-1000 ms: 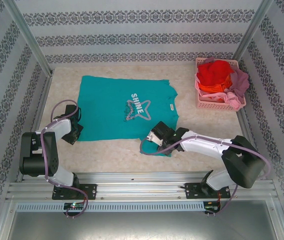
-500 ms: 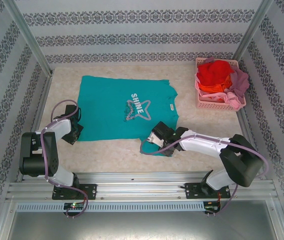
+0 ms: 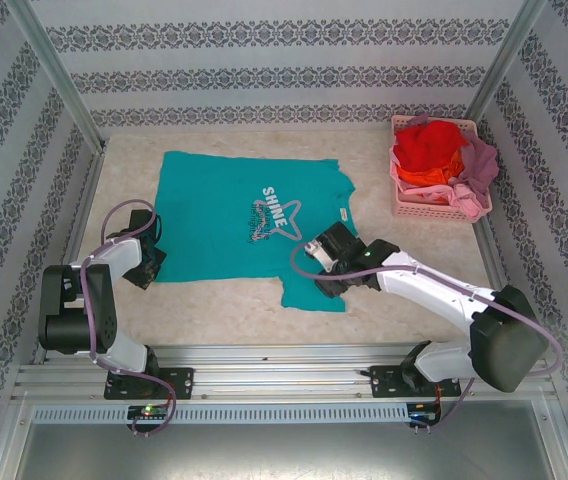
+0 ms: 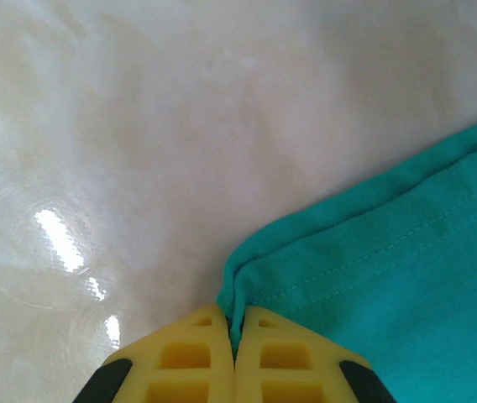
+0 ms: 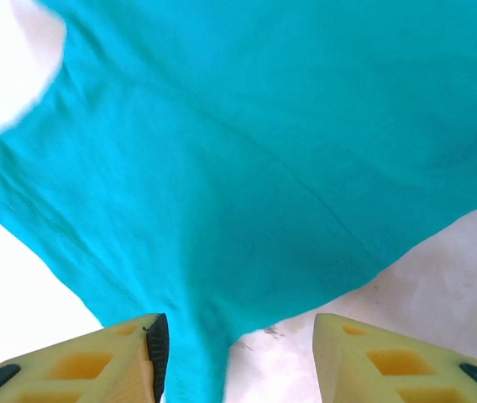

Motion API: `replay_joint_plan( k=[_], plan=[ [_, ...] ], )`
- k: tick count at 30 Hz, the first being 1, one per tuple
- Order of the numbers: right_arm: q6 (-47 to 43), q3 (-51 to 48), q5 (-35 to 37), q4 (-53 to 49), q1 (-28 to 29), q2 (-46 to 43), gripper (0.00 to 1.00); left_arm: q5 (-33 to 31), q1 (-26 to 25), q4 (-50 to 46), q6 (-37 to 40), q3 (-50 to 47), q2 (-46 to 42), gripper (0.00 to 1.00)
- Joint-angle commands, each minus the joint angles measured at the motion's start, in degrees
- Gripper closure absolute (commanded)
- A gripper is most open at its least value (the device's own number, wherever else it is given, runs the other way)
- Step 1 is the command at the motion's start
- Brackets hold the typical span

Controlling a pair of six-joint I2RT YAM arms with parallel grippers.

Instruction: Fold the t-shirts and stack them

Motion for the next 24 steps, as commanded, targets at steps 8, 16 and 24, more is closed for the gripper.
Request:
replay_joint_plan(
  k=[8, 16, 24],
  plan=[
    [22.3, -4.1, -5.0, -2.6, -1.0, 2.5, 0.50, 2.8, 0.5, 2.4, 0.7, -2.0, -0.4, 1.00],
    [25.1, -5.0, -4.5, 1.2, -1.0, 9.4, 0.60, 3.5, 0.6, 2.9, 0.5, -1.9, 0.2, 1.00],
    [25.2, -4.7, -3.6, -1.6, -1.1, 4.6, 1.00, 3.6, 0.5, 2.3, 0.6, -2.4, -1.7, 1.00]
  ],
)
